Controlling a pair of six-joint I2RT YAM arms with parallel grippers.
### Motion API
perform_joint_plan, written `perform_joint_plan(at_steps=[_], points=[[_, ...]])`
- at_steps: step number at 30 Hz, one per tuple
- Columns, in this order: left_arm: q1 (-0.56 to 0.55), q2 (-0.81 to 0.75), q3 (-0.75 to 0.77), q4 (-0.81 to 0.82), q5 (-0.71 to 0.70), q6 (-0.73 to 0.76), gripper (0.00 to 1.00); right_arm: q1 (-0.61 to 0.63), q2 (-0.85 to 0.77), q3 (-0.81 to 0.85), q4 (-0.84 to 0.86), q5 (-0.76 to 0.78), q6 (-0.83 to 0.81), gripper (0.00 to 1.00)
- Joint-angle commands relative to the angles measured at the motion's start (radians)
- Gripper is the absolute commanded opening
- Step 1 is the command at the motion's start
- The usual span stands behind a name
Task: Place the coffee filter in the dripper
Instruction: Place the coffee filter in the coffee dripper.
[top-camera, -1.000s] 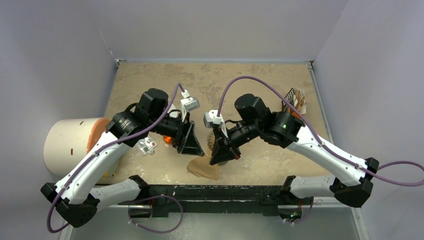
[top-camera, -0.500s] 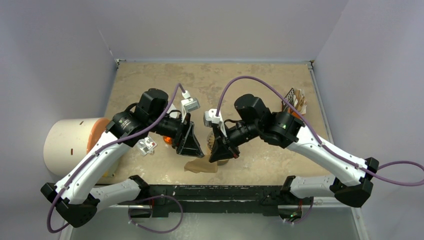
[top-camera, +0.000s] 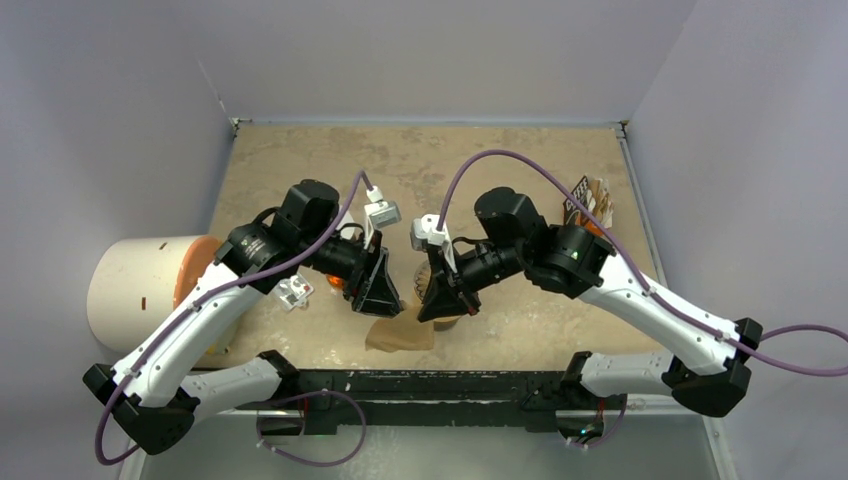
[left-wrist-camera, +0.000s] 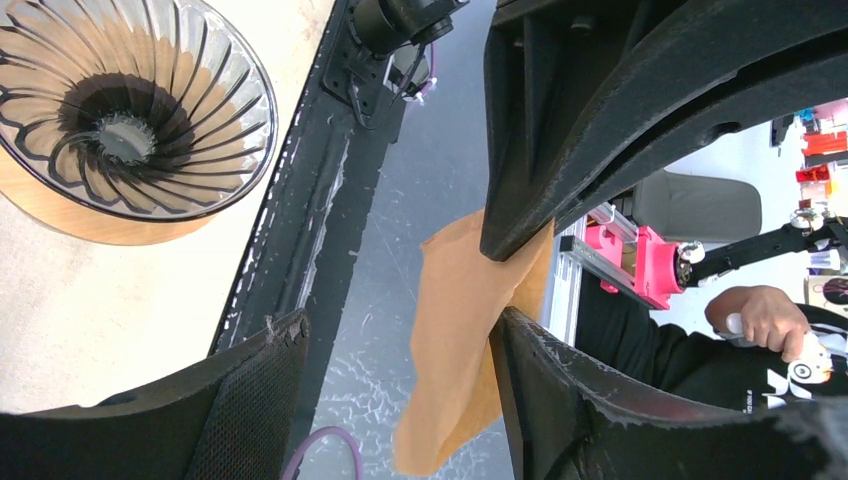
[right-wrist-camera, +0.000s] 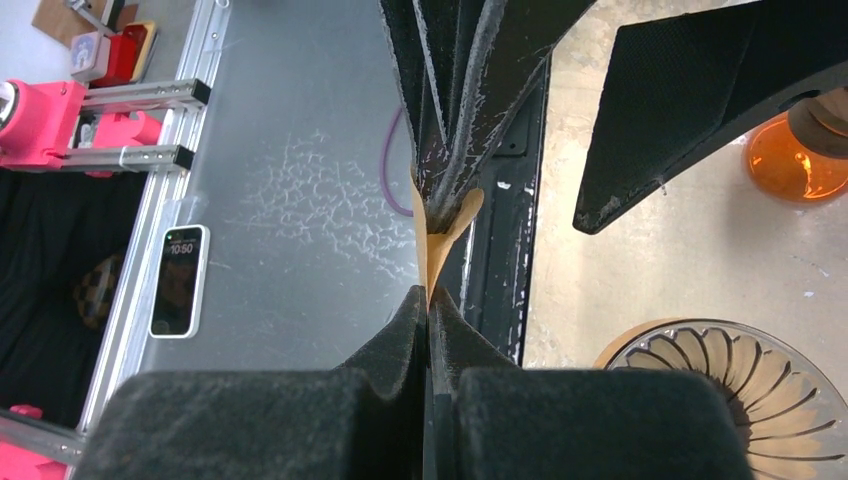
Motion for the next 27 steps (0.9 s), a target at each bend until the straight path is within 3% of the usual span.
perform_joint_plan(at_steps=[1, 10, 22, 27], points=[[0.003, -0.002, -0.009, -0.01, -0.002, 0.043, 0.64, 0.006, -0.033, 0.028, 0.042, 0.007, 0.014, 0.0], [0.003, -0.022, -0.048, -0.004, 0.035, 0.068, 0.6, 0.006, -0.048, 0.019, 0.064, 0.059, 0.025, 0.0], [0.003, -0.05, -0.076, 0.077, 0.174, 0.041, 0.25, 0.006, -0.048, 0.01, 0.086, 0.06, 0.044, 0.0], [0.004, -0.046, -0.076, 0.083, 0.188, 0.038, 0.0, 0.006, -0.049, 0.003, 0.086, 0.066, 0.044, 0.0]])
